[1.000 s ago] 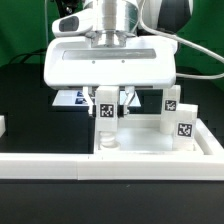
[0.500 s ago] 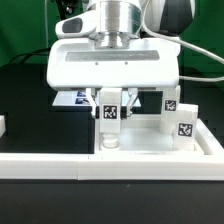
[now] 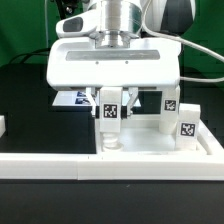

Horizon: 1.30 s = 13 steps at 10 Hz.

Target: Assemble square table

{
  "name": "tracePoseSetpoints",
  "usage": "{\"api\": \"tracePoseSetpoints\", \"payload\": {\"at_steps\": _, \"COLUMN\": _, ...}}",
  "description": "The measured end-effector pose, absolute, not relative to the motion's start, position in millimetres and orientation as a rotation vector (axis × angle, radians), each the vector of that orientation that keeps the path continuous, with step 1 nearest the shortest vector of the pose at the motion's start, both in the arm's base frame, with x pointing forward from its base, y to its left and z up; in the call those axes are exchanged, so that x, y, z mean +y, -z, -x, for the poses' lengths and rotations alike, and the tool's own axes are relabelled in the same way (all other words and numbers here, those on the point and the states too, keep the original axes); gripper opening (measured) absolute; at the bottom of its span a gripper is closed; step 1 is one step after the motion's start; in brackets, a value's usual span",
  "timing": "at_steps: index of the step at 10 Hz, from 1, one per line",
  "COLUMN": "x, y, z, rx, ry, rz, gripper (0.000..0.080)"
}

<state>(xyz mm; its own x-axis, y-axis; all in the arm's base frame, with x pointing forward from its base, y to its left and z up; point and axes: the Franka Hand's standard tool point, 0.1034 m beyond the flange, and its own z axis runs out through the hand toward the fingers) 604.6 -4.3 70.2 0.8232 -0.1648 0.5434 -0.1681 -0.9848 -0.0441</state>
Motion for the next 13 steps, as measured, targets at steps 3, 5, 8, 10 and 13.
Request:
{"api": "tracePoseSetpoints", "payload": {"at_steps": 3, "x": -4.4, "y": -69.6, "z": -604.7, "rx": -0.275, "ry": -0.879, "rz": -3.0, "gripper": 0.029}}
{"api": "tracePoseSetpoints", "payload": {"at_steps": 5, "x": -3.3, "y": -68.6, "z": -604.0, "rx": -0.277, "ry": -0.856, "rz": -3.011, "gripper": 0.029}}
{"api": "tracePoseSetpoints", "payload": {"at_steps": 8, "x": 4.4, "y": -69.4, "z": -611.2, "rx": -0.31, "ry": -0.638, "rz": -3.117, "gripper": 0.029}}
{"api": "tracePoseSetpoints", "payload": {"at_steps": 10, "x": 4.5, "y": -65.2, "z": -617.1, "rx": -0.32, "ry": -0.574, "rz": -3.141, "gripper": 0.029}}
{"api": "tracePoseSetpoints", "payload": {"at_steps": 13, "x": 5.8, "y": -65.3, "z": -618.0, "rx": -0.346, "ry": -0.592, "rz": -3.129, "gripper": 0.029}}
